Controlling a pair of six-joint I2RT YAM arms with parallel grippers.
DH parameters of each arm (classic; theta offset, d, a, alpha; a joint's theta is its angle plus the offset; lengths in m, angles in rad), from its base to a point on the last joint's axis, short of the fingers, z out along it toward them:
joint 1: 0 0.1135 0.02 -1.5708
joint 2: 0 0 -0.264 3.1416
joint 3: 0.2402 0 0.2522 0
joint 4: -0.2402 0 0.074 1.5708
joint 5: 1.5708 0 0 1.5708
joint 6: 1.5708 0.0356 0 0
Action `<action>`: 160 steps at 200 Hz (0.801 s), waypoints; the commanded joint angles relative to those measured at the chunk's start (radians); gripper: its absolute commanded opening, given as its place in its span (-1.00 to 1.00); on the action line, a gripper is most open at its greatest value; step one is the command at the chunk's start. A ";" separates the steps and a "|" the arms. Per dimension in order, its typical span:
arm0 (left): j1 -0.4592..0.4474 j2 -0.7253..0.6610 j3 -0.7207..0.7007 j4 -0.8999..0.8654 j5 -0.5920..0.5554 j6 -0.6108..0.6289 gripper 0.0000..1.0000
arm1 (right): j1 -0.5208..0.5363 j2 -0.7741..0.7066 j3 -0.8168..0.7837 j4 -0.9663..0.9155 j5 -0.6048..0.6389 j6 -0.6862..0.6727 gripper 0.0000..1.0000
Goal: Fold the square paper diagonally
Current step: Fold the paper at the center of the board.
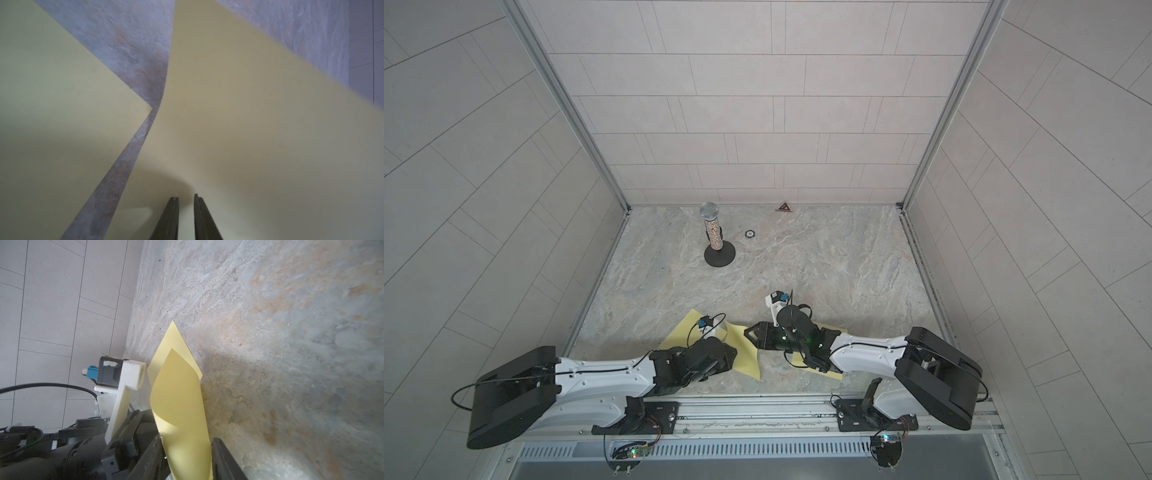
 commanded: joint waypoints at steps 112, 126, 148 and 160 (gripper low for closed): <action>0.008 0.027 -0.042 -0.124 -0.012 -0.006 -0.58 | 0.044 -0.029 0.044 -0.139 0.053 -0.077 -0.09; 0.009 0.027 -0.043 -0.123 -0.011 -0.007 -0.58 | 0.044 -0.027 0.053 -0.165 0.069 -0.095 -0.09; 0.009 0.027 -0.043 -0.123 -0.011 -0.007 -0.58 | 0.039 -0.017 0.089 -0.247 0.096 -0.151 -0.10; 0.008 0.029 -0.043 -0.121 -0.009 -0.007 -0.58 | 0.029 -0.013 0.112 -0.299 0.103 -0.191 -0.11</action>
